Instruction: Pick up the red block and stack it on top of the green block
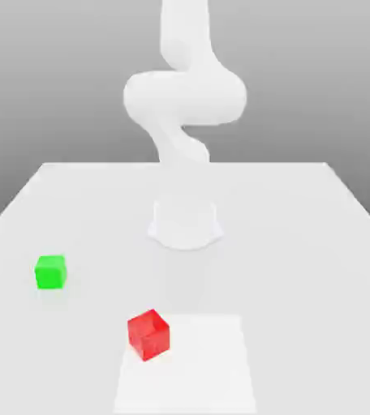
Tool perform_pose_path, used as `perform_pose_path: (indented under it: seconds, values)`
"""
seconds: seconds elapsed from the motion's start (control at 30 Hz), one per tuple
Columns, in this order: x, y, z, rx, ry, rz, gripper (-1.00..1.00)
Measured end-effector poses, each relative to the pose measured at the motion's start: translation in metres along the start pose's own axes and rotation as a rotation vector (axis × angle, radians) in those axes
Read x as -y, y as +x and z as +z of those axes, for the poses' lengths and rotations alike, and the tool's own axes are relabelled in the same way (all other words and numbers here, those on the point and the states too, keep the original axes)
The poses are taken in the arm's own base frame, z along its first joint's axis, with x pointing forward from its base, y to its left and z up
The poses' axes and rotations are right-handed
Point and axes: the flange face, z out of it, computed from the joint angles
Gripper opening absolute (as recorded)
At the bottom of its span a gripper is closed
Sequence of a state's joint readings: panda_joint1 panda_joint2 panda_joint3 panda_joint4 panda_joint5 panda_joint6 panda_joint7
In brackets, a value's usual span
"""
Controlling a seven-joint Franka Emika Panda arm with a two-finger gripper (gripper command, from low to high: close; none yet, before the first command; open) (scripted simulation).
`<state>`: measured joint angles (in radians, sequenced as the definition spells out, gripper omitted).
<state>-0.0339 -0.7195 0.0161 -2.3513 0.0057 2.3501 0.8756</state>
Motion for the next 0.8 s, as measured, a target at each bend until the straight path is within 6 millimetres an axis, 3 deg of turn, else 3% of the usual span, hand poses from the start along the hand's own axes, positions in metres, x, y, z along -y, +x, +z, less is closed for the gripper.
perform_pose_path:
  seconds: [0.2,0.4,0.5,0.63,0.8]
  values:
    - [-0.054,-0.021,0.149,0.095,-0.213,0.253,0.0]
    - [-0.14,-0.067,0.261,0.161,-0.431,0.504,0.0]
    - [-0.189,-0.097,0.301,0.183,-0.542,0.626,0.0]
    - [-0.253,-0.142,0.337,0.203,-0.683,0.778,0.0]
    - [-0.284,-0.168,0.374,0.206,-0.709,0.804,0.0]
